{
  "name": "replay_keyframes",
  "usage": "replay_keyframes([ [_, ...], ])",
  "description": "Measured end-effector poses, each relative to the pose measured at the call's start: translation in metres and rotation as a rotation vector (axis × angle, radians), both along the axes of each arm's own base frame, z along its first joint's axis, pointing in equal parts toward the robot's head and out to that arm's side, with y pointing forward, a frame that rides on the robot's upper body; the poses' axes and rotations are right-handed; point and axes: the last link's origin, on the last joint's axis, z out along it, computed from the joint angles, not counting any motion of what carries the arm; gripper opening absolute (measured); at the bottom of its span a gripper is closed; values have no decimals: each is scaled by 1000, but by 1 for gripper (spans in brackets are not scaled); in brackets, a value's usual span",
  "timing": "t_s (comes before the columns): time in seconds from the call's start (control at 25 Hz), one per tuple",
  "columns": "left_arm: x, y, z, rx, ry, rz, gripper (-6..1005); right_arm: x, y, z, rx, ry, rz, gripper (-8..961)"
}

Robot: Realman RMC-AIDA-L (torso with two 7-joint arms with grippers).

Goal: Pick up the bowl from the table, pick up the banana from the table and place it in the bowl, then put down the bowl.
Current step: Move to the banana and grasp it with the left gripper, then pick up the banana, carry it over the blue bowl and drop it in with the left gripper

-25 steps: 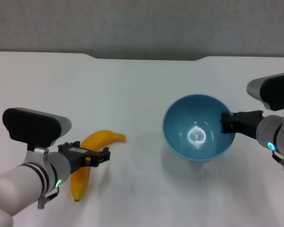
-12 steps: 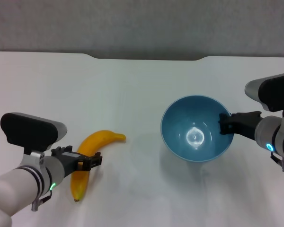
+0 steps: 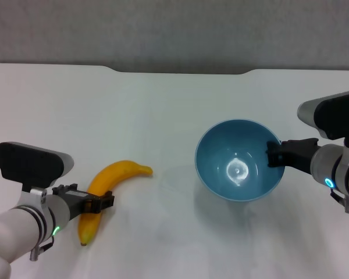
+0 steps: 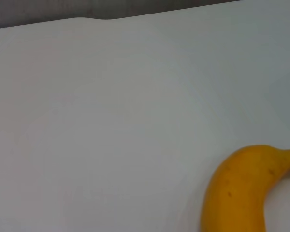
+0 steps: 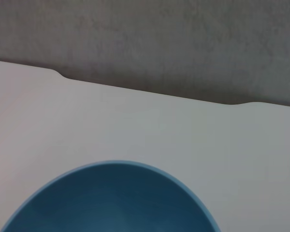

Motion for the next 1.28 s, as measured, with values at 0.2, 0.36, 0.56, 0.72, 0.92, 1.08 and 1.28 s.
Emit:
replay_keyframes([
  [0.2,-1,0,0,-3,3,5,896,0,0,0,1,1,2,35],
  [0.36,1,0,0,-2,-4,7,896,1,-1,0,2,2,2,35],
  [0.56,3,0,0,1,-10,2,731,2,-1,-1,1,1,-2,35],
  [0.72,10,1,5,17,-27,-10,568,8,-3,1,7,5,-19,35],
  [0.92,23,3,26,86,-76,-8,509,14,-5,-2,-4,-3,-36,35],
  [1.08,47,3,48,146,-135,-36,511,14,-4,-10,-22,10,-42,34],
  [1.28,81,-3,50,148,-192,-116,514,-5,-2,-37,-86,63,1,34],
])
